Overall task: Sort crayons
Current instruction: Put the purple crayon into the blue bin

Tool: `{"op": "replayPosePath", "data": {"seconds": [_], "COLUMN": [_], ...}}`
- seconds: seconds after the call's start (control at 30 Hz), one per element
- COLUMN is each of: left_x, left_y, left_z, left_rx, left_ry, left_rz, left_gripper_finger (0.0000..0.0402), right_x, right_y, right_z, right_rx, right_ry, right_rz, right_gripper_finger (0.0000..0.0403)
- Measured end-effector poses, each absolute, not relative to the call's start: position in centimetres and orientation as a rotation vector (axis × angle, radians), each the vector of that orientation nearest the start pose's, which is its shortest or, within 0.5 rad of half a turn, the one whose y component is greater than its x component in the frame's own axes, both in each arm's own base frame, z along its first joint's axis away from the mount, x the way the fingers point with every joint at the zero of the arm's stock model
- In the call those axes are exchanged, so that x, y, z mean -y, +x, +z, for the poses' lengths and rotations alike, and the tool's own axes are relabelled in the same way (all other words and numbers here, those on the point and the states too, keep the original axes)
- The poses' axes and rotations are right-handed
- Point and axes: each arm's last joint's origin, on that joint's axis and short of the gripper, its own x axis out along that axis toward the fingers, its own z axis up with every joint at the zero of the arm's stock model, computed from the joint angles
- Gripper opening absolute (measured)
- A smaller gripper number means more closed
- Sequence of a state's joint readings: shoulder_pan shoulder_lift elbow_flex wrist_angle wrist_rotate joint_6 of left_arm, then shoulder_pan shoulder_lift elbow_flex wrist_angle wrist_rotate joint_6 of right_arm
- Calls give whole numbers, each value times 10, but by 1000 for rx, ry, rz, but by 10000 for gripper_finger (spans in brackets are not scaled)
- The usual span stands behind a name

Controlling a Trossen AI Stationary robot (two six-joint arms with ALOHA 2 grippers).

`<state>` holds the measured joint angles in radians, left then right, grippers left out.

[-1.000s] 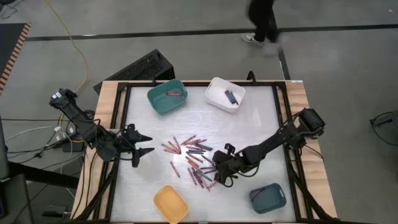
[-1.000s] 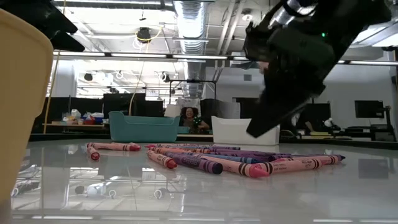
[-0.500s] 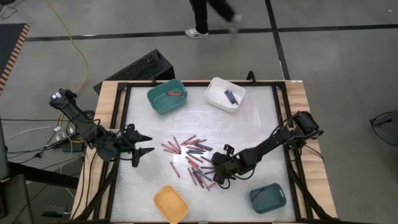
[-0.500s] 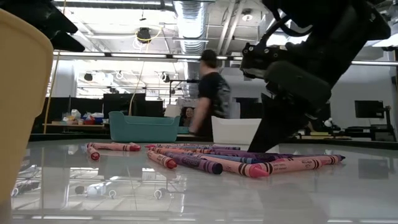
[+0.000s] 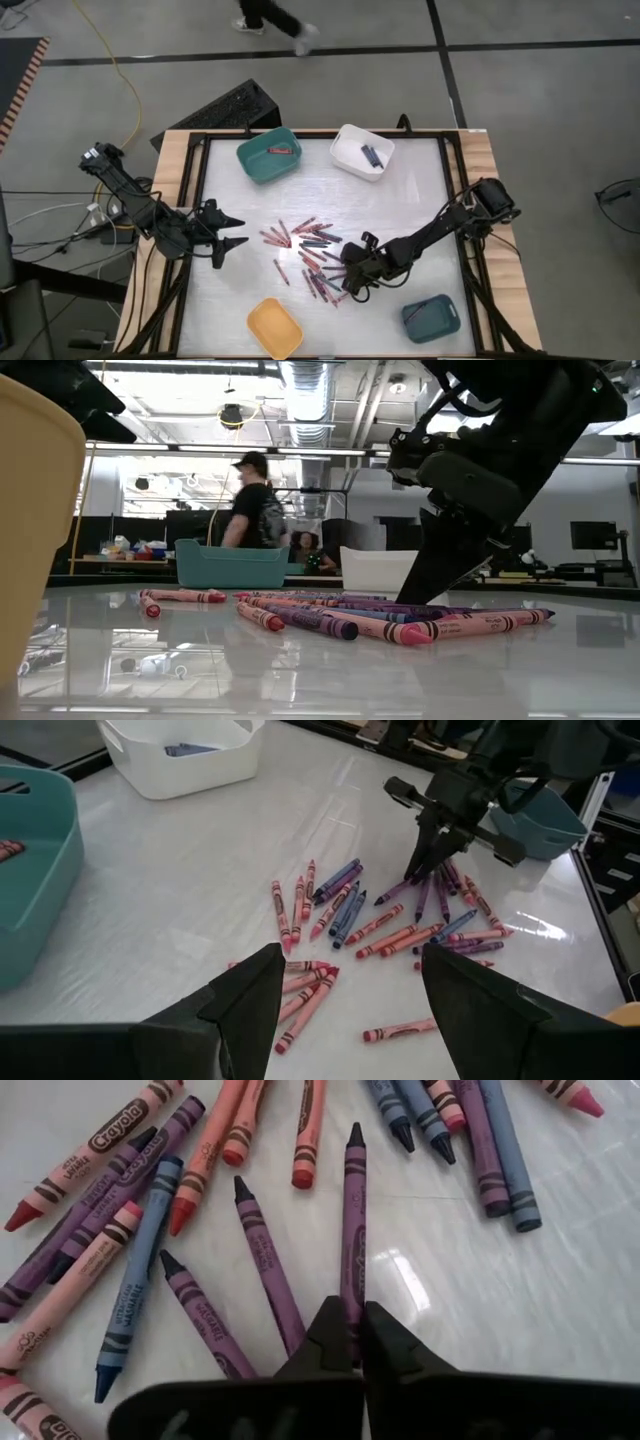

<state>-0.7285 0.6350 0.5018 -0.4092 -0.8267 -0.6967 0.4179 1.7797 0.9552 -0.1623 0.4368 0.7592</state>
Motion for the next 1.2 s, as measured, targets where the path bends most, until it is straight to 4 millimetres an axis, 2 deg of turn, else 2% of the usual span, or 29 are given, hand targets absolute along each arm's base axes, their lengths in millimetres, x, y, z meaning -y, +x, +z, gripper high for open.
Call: {"op": "replayPosePath", "data": {"seconds": [0.13, 0.3, 0.43, 0.63, 0.8, 0.93, 1.07, 1.2], "left_x": [73, 73, 73, 73, 73, 73, 73, 73], "left_y": [113, 113, 113, 113, 113, 113, 113, 113], "left_z": [242, 242, 242, 242, 242, 242, 242, 242], "left_rx": [-330, -330, -333, -334, -331, -331, -331, -331], "left_ry": [-313, -312, -323, -313, -312, -311, -311, -311], "left_rz": [222, 222, 216, 215, 219, 220, 219, 220], "left_gripper_finger": [228, 228, 228, 228, 228, 228, 228, 228], "right_x": [-122, -128, -140, -167, -191, -204, -212, -217], "right_y": [307, 284, 250, 184, 138, 110, 94, 89], "right_z": [169, 204, 235, 261, 270, 264, 256, 247], "right_rx": [-776, -759, -837, -969, -1056, -1153, -1211, -1232], "right_ry": [321, 343, 464, 661, 837, 912, 947, 933], "right_rz": [-341, -271, -129, -66, -51, -124, -221, -278], "right_gripper_finger": [3, 3, 3, 3, 3, 3, 3, 4]}}
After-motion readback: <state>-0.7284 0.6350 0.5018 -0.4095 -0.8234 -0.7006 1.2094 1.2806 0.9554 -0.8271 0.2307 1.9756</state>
